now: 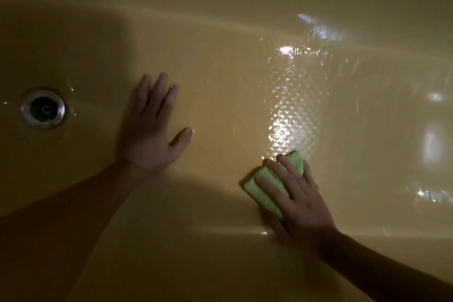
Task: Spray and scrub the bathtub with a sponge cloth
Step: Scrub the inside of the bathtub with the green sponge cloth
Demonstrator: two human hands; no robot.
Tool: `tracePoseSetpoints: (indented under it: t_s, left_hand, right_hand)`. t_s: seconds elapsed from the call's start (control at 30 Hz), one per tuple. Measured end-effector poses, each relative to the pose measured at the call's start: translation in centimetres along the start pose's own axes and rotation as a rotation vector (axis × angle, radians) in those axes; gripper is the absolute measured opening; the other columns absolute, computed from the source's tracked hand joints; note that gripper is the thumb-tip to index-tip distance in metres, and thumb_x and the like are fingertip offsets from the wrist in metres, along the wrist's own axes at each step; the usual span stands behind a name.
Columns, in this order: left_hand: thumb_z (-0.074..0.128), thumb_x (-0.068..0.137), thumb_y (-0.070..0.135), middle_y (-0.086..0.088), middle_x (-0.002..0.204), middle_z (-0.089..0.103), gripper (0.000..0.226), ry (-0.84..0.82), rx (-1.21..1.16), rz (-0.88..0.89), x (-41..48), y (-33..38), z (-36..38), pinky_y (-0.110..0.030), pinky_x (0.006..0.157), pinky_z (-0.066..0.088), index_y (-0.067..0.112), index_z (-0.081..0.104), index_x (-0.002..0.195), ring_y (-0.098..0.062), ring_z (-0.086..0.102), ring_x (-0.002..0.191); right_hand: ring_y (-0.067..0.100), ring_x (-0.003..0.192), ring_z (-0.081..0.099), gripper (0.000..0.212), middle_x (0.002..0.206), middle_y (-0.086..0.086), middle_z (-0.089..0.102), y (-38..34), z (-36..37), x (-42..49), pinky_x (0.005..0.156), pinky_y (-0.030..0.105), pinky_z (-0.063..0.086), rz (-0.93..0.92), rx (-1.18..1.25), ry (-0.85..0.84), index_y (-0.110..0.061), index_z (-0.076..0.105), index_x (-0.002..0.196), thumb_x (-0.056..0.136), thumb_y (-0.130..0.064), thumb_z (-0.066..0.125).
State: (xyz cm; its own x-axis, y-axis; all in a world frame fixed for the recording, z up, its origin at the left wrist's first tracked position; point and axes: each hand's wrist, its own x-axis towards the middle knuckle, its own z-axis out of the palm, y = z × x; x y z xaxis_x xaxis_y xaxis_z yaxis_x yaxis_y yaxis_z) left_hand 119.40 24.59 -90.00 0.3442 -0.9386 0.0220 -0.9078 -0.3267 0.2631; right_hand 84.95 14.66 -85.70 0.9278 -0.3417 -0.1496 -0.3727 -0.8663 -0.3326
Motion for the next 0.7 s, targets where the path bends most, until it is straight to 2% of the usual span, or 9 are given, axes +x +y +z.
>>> tracePoseSetpoints:
  t_s: [0.07,0.13,0.2,0.3,0.37,0.47,0.57,0.63,0.7]
  left_hand:
    - [0.056,0.091,0.056,-0.019,0.168,0.027,0.086,-0.001,-0.001,0.027,0.3,-0.5,-0.1,-0.060,0.125,0.021,0.004,0.038,0.157,-0.045,0.017,0.157]
    - [0.057,0.090,0.056,-0.017,0.168,0.029,0.086,0.007,-0.025,0.034,0.3,-0.6,-0.1,-0.058,0.125,0.022,0.004,0.040,0.156,-0.043,0.019,0.157]
    - [0.057,0.089,0.055,-0.014,0.167,0.033,0.083,0.028,-0.052,0.021,0.3,-0.8,-0.2,-0.056,0.125,0.023,0.007,0.043,0.155,-0.041,0.023,0.156]
    - [0.057,0.088,0.052,-0.009,0.166,0.035,0.079,0.032,-0.087,-0.026,0.6,-1.2,-0.2,-0.050,0.127,0.017,0.010,0.045,0.154,-0.036,0.025,0.156]
    - [0.057,0.087,0.054,-0.010,0.167,0.034,0.082,0.012,-0.102,-0.026,0.2,-1.0,-0.3,-0.050,0.128,0.016,0.008,0.044,0.154,-0.036,0.024,0.157]
    - [0.055,0.086,0.056,-0.011,0.168,0.033,0.086,-0.075,-0.107,0.041,-3.2,-1.0,-1.2,-0.057,0.125,0.023,0.006,0.044,0.155,-0.036,0.025,0.157]
    - [0.055,0.083,0.052,-0.009,0.165,0.040,0.083,-0.097,-0.100,-0.008,-6.9,-1.9,-2.7,-0.056,0.123,0.028,0.008,0.050,0.153,-0.034,0.030,0.155]
    - [0.054,0.084,0.050,-0.009,0.164,0.040,0.079,-0.091,-0.100,-0.054,-7.4,-2.3,-2.9,-0.054,0.125,0.025,0.009,0.051,0.152,-0.033,0.028,0.156]
    - [0.052,0.087,0.050,-0.011,0.167,0.035,0.079,-0.098,-0.098,-0.117,-6.8,-2.5,-2.7,-0.050,0.128,0.018,0.010,0.047,0.154,-0.034,0.024,0.157]
  right_hand:
    - [0.043,0.151,0.030,0.063,0.157,0.022,0.042,2.6,-0.6,2.8,0.115,0.074,0.023,-0.214,-0.064,-0.053,-0.021,0.042,0.151,0.095,-0.046,0.057]
    - [0.045,0.148,0.035,0.061,0.155,0.023,0.045,6.3,-1.7,7.5,0.117,0.071,0.023,-0.275,-0.125,-0.023,-0.019,0.046,0.149,0.095,-0.045,0.055]
    - [0.044,0.149,0.034,0.064,0.156,0.022,0.042,9.3,-3.3,13.0,0.116,0.070,0.023,-0.104,-0.149,0.114,-0.017,0.045,0.150,0.092,-0.043,0.059]
    - [0.041,0.153,0.024,0.069,0.162,0.017,0.033,8.7,-4.2,18.2,0.118,0.070,0.020,0.321,-0.098,0.318,-0.021,0.038,0.155,0.093,-0.044,0.057]
    - [0.041,0.153,0.023,0.069,0.162,0.017,0.032,6.0,-3.0,17.4,0.118,0.068,0.020,0.391,-0.066,0.330,-0.021,0.039,0.156,0.093,-0.044,0.056]
    - [0.043,0.153,0.024,0.068,0.161,0.018,0.036,0.5,-0.7,9.5,0.114,0.071,0.022,0.162,-0.007,0.154,-0.019,0.044,0.154,0.092,-0.044,0.058]
    - [0.041,0.154,0.025,0.063,0.160,0.017,0.041,-2.7,-0.4,2.3,0.115,0.072,0.023,-0.165,0.014,-0.096,-0.024,0.052,0.149,0.091,-0.047,0.063]
    - [0.040,0.153,0.028,0.060,0.159,0.015,0.042,-0.8,-0.8,2.7,0.116,0.070,0.026,-0.445,-0.066,-0.175,-0.027,0.052,0.148,0.093,-0.049,0.061]
    - [0.042,0.151,0.032,0.058,0.158,0.018,0.043,3.1,-1.5,6.6,0.115,0.070,0.029,-0.583,-0.161,-0.169,-0.025,0.048,0.149,0.097,-0.049,0.055]
